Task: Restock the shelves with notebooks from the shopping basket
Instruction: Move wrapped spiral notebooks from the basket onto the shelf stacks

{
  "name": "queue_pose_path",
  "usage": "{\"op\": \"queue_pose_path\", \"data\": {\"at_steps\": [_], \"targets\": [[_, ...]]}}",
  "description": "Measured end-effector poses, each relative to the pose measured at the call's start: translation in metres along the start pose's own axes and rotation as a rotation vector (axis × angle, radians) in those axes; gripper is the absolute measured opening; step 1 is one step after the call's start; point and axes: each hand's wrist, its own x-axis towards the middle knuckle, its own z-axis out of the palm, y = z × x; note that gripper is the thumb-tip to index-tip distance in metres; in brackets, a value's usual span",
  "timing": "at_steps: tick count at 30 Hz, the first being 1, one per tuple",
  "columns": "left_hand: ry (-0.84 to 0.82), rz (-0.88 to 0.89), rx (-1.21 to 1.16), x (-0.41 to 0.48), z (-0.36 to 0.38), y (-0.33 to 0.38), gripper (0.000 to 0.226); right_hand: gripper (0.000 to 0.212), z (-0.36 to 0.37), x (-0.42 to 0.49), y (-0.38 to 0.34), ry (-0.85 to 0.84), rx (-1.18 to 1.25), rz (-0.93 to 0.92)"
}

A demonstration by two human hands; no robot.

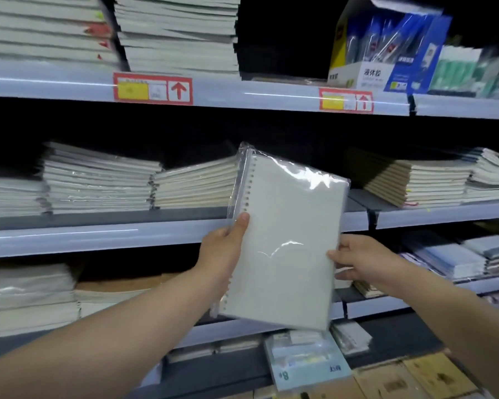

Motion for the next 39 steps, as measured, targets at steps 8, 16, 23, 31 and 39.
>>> {"op": "queue_pose_path", "data": {"at_steps": [8,16,23,31,39], "targets": [[-0.071,-0.184,-0.06,0.021,0.033,0.033,0.052,0.019,-0.037,0.013,-0.029,0.071,0.012,-0.049],[-0.128,-0.253,-0.139,0.054,0.06,0.061,0.031,0.021,-0.068,0.063,-0.048,0.028,0.105,-0.073],[-0.218,-0.246,-0.069,0.069,0.061,0.082,0.018,0.025,-0.071,0.106,-0.062,0.077,0.22,-0.005],[-0.179,-0.184,0.035,0.074,0.065,0.095,0.025,0.049,-0.065,0.15,-0.061,0.192,0.047,0.041],[-0.003,-0.122,-0.124,0.102,0.068,0.081,0.033,0.034,-0.058,0.176,-0.066,0.267,0.01,0.077]]}}
